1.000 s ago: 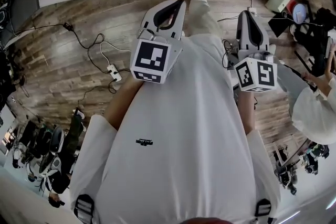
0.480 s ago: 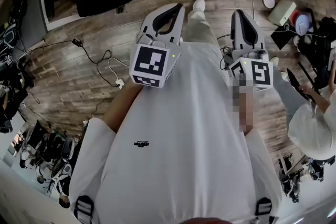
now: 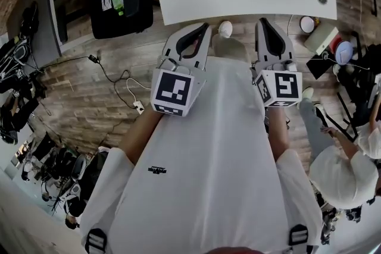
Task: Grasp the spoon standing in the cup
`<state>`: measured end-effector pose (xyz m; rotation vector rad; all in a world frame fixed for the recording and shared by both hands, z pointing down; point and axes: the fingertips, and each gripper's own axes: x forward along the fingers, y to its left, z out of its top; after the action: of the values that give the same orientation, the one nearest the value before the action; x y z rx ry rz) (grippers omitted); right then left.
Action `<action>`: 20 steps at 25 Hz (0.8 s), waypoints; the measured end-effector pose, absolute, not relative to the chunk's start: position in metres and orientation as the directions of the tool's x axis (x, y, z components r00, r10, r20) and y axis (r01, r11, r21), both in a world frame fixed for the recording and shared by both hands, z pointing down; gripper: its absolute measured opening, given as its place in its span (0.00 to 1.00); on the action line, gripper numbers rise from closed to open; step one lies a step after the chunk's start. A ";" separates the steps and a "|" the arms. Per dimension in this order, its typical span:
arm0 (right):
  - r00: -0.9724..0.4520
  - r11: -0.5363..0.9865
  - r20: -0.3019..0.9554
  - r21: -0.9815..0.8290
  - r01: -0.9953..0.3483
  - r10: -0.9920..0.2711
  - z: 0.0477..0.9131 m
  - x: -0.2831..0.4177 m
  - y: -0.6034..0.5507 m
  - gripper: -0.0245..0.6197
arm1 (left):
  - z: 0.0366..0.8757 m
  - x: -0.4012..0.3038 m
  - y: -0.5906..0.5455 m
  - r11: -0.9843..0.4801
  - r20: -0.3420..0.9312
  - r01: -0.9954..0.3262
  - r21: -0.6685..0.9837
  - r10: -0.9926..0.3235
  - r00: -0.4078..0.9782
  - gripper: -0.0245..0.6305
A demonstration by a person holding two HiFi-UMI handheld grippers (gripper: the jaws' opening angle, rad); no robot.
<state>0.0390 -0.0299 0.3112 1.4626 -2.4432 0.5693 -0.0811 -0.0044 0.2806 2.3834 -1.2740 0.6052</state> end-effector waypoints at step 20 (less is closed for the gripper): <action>-0.480 0.482 0.465 -0.125 -0.867 -0.744 0.377 0.031 -0.104 0.11 | 0.340 -0.050 -0.084 -0.498 0.599 -0.855 0.145 -0.643 0.477 0.03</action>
<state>0.0306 -0.1045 0.3774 1.3535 -2.3848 0.4942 -0.0503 -0.0841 0.3398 2.2999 -1.2471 0.6701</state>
